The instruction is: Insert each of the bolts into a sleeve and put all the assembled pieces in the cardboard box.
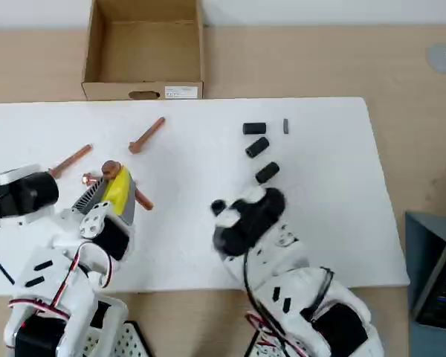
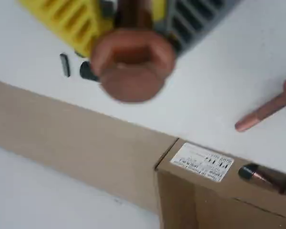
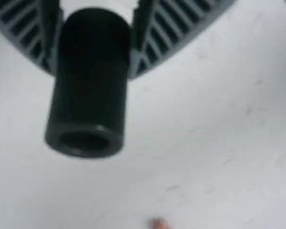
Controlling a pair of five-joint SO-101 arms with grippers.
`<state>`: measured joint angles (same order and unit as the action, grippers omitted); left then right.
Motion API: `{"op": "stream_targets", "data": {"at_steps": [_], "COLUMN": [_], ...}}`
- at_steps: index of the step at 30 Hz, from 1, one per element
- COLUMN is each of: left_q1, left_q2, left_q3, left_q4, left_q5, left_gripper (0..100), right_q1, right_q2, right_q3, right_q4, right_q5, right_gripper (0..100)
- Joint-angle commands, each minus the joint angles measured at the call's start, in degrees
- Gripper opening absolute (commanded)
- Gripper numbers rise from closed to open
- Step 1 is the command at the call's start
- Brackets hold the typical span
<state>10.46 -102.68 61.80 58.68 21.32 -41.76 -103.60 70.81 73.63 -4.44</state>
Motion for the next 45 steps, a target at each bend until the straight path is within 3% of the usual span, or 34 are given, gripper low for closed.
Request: {"op": "stream_targets", "data": {"at_steps": [1,9,19,24,45], "left_q1": [0.44,9.05,9.85,13.98,13.8], "left_q2": [-0.4,-0.04,-0.31,-0.4,-0.48], "left_q3": [-3.25,-7.21,-6.68,-5.98,0.35], "left_q4": [-1.49,-1.05,2.11,2.73,-0.44], "left_q5": [0.26,6.24,8.53,8.79,8.53], "left_gripper": [0,0,0,0,0], "right_q1": [-4.79,-10.07,-11.21,-11.21,-11.3], "right_q2": [-4.26,-5.49,-5.58,-5.58,-5.58], "right_q3": [1.01,3.74,3.56,3.65,2.51], "right_q4": [-2.37,-5.01,-5.1,-8.79,-9.41], "right_q5": [1.58,4.22,4.22,4.22,7.03], "right_gripper": [0.9,0.9,0.9,0.9,0.9]}}
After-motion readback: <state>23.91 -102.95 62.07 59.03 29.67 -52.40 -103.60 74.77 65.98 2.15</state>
